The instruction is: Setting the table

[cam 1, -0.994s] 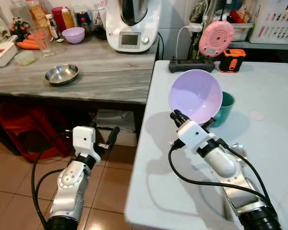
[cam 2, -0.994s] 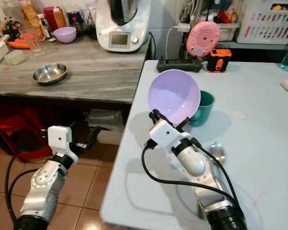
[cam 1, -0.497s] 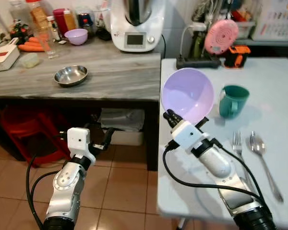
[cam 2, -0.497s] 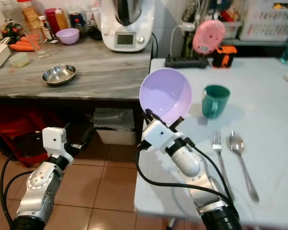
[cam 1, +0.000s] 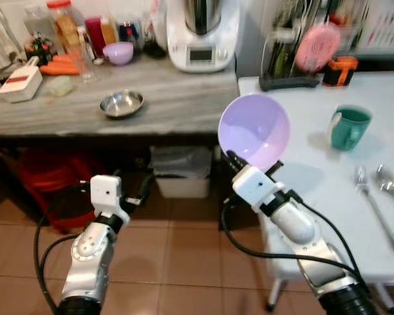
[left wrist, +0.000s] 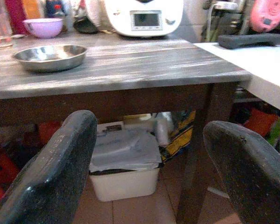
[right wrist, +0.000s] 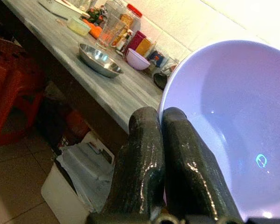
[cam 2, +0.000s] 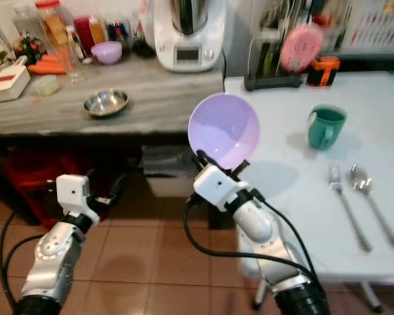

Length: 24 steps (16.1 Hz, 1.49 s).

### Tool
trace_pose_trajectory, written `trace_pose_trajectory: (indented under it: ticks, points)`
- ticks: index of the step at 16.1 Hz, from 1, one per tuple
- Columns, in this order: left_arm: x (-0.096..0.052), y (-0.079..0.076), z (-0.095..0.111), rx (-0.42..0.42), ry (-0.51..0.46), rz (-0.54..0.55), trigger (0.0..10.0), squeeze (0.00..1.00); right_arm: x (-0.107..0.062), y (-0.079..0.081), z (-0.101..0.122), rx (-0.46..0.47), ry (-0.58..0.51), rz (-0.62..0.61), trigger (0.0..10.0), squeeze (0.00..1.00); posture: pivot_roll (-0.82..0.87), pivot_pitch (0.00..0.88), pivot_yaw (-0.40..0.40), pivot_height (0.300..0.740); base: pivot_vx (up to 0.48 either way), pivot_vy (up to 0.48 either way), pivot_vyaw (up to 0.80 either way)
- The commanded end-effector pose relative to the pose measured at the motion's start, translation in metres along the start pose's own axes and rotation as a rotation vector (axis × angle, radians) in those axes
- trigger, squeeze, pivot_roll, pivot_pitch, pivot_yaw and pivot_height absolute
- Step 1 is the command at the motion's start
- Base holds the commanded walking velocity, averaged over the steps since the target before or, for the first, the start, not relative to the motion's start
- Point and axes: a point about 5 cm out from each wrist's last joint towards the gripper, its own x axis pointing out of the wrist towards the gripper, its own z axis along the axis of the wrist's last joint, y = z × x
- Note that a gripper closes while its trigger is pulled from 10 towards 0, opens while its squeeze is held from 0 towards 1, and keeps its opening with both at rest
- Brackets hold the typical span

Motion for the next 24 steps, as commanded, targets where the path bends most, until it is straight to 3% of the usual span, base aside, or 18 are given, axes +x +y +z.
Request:
trace_pose_trajectory:
  ticks: [1, 17, 24]
  points:
    - [0.0013, -0.0014, 0.0002, 0.019, 0.004, -0.01, 10.0, 0.0, -0.0004, -0.0035, 0.0011, 0.002, -0.004, -0.014, 10.0, 0.0, -0.06, 0.006, 0.086, 0.74, 0.0, 0.469, 0.0]
    - [0.0034, 0.0047, 0.0009, 0.062, -0.004, 0.05, 10.0, 0.0, -0.0015, 0.0049, 0.002, 0.014, -0.014, -0.012, 10.0, 0.0, -0.05, 0.0, 0.095, 0.74, 0.0, 0.477, 0.0]
    - [0.0002, 0.007, 0.0007, 0.076, 0.002, 0.034, 10.0, 0.0, -0.0016, 0.0054, 0.0032, 0.003, -0.022, -0.005, 10.0, 0.0, -0.05, 0.0, 0.091, 0.74, 0.0, 0.0, 0.0]
